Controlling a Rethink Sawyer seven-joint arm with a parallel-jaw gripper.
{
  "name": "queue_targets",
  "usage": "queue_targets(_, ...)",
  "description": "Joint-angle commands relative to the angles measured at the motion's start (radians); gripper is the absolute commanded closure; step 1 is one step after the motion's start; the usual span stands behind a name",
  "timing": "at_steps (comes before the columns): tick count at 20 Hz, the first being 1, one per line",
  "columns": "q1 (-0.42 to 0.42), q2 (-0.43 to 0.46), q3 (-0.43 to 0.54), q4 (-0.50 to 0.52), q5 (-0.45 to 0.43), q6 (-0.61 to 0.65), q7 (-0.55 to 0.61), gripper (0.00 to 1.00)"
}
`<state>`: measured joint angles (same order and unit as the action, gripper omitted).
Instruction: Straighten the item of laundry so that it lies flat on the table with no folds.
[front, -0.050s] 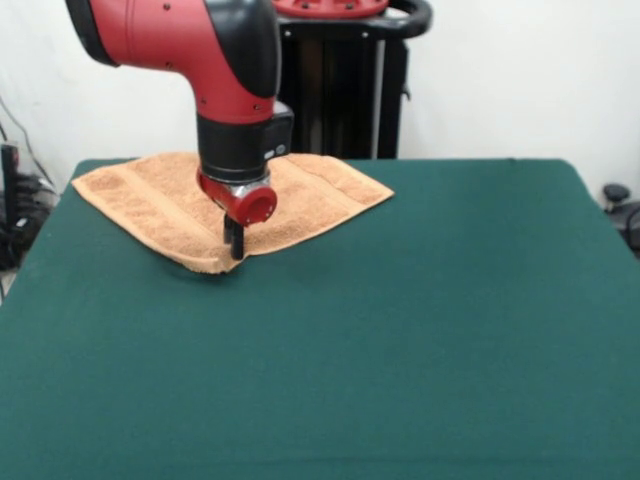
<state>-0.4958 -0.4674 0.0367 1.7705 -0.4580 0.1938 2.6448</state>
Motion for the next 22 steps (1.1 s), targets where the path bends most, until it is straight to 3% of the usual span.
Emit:
queue_targets(1,-0.012,0.237,0.2,-0.194,-0.022,-0.164,-0.03,1.0)
queue_targets(13,0.109,0.234,0.141,-0.288,0.033,-0.164,0.038,1.0)
queue_targets(22,0.121,0.192,0.17,-0.304,0.035,-0.168,0.032,1.0)
